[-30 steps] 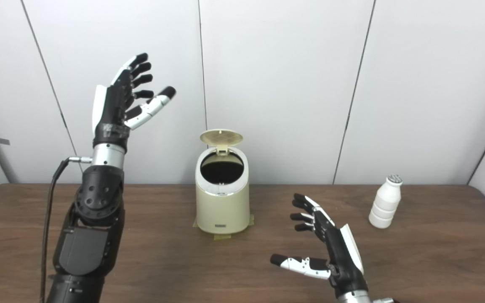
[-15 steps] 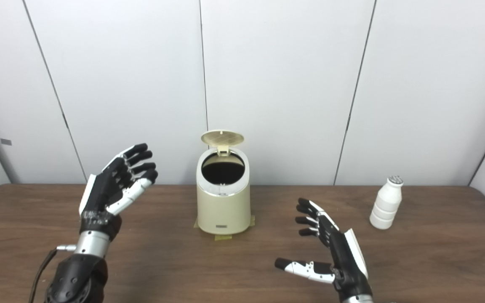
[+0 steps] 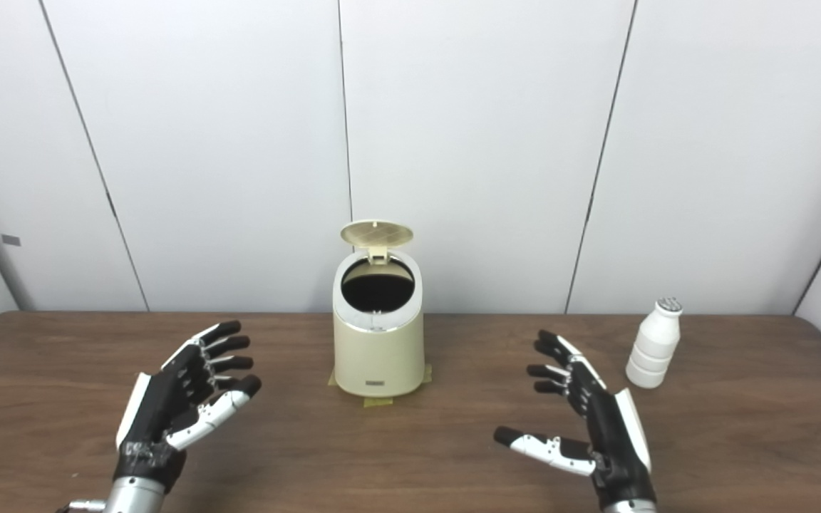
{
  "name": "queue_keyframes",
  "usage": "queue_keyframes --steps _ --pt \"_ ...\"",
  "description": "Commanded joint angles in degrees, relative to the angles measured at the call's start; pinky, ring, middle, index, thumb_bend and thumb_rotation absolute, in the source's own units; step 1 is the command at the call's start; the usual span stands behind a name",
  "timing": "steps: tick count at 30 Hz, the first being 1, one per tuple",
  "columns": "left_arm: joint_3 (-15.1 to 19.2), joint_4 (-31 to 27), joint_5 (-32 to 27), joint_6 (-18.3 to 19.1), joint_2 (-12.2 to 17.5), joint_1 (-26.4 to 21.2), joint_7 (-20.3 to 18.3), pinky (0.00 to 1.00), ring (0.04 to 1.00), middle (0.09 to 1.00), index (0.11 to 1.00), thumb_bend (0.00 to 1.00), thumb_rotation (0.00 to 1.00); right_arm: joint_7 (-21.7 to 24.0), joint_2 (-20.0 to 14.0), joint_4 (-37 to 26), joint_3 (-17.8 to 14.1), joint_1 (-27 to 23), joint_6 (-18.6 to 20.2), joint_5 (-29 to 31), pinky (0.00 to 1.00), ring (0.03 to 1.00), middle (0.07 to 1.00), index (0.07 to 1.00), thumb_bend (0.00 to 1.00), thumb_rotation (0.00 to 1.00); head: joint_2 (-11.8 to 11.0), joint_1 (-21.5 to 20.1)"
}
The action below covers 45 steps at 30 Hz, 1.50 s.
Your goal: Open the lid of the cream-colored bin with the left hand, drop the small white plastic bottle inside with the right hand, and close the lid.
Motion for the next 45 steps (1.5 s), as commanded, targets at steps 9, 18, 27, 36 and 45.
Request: queue_keyframes --steps 9,18,27,36,45 --pt "0.6 3.9 -1.6 -5.2 1.5 -2.1 -1.3 0.59 0.702 0.787 0.842 0.63 0.15 -5.5 -2.9 -9.8 -7.9 -4.0 1.0 -2.8 0.54 0.657 0.761 0.788 0.70 0.05 -2.5 -10.5" --pt "1.3 7.0 -1.0 -5.6 3.5 -3.3 -1.3 0.63 0.732 0.801 0.852 0.61 0.15 -15.1 -4.4 -6.3 -15.5 -7.1 1.6 -6.8 0.63 0.750 0.845 0.905 0.72 0.10 -4.6 -16.5" --pt "1.9 7.4 -2.6 -2.9 4.2 -4.1 -1.9 0.62 0.741 0.803 0.851 0.60 0.13 -15.7 -7.0 -0.7 -15.5 -9.1 5.0 -8.6 0.71 0.824 0.895 0.941 0.77 0.11 -5.0 -18.7" --pt "3.1 7.8 -4.5 -2.9 4.4 -4.8 -2.9 0.61 0.721 0.785 0.828 0.56 0.04 -9.9 -12.6 5.5 -11.4 -12.5 18.6 -9.7 0.76 0.856 0.905 0.985 0.88 0.19 -5.3 -19.5" --pt "3.6 9.0 -5.8 -3.7 5.1 -5.2 -3.9 0.71 0.752 0.798 0.857 0.53 0.00 -9.8 -14.9 16.6 -8.6 -16.6 14.9 -7.8 0.66 0.815 0.889 0.929 0.90 0.15 -5.7 -20.4"
